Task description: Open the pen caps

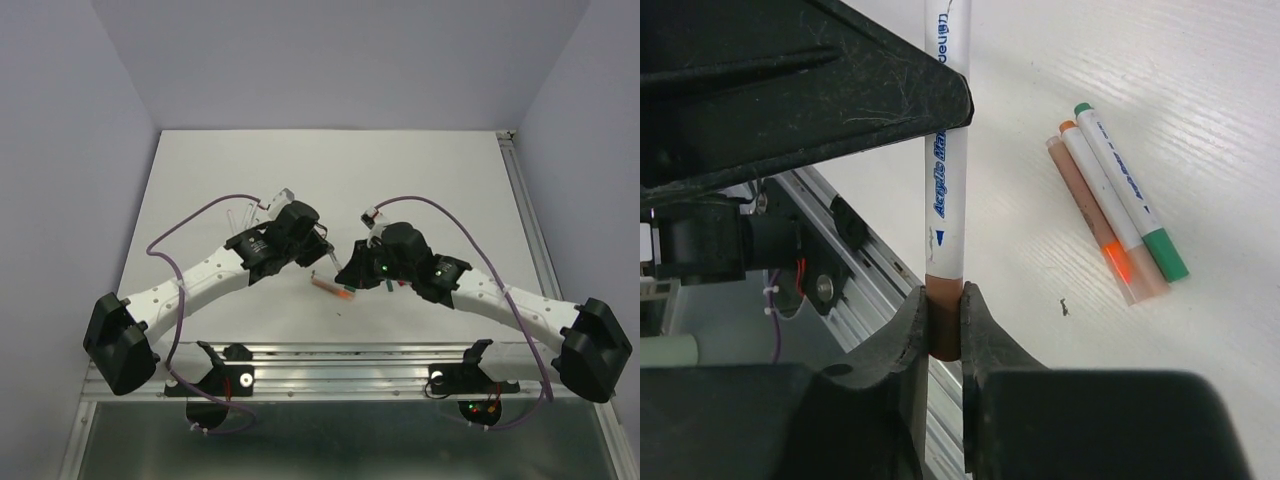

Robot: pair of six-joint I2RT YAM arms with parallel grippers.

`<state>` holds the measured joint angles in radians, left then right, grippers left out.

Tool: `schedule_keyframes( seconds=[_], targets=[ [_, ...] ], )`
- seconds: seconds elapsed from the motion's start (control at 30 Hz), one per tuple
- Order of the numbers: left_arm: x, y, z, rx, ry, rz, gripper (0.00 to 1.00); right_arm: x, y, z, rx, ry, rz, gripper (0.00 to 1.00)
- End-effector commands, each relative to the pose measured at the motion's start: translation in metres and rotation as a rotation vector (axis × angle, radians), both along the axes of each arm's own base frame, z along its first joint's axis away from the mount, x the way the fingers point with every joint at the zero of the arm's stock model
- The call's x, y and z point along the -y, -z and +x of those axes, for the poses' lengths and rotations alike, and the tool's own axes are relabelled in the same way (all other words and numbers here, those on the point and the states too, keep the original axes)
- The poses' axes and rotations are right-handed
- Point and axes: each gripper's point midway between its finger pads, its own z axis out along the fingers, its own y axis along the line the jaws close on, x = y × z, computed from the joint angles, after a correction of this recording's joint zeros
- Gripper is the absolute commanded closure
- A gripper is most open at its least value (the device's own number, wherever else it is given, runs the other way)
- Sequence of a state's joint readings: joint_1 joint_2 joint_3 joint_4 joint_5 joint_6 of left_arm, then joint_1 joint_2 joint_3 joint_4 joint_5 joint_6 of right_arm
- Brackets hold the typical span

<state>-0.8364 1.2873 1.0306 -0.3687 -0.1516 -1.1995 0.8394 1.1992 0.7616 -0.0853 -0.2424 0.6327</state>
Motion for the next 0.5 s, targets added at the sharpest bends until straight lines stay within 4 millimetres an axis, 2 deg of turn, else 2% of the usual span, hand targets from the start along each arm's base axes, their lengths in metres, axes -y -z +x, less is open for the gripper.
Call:
schedule_keyframes(
  seconds=[0.0,0.07,0.1,0.2,0.27,0.33,0.47],
  targets=[
    [0.001,-0.025,0.014,0.102,-0.024,-0.027,1.00,-0.009,-0.030,-0.002,0.056,-0.023,0.085,0.92],
    [-0.007,-0.026,0.026,0.124,-0.054,-0.005,1.00,-0.006,-0.030,-0.010,0.036,-0.036,0.100,0.97],
    [-0.013,-0.030,0.036,0.156,-0.079,0.024,1.00,-0.003,-0.023,-0.016,0.008,-0.044,0.096,0.98],
    [-0.041,-0.036,0.065,0.194,-0.184,0.084,1.00,0.004,-0.020,-0.039,-0.055,-0.087,0.120,0.99],
    [-0.066,-0.039,0.085,0.211,-0.267,0.118,1.00,0.006,-0.026,-0.054,-0.083,-0.132,0.158,0.99],
    [-0.076,-0.043,0.097,0.219,-0.281,0.131,1.00,0.012,-0.030,-0.068,-0.118,-0.157,0.193,0.99],
    [-0.112,-0.041,0.115,0.215,-0.376,0.177,1.00,0.026,-0.027,-0.081,-0.139,-0.146,0.189,0.99]
  ],
)
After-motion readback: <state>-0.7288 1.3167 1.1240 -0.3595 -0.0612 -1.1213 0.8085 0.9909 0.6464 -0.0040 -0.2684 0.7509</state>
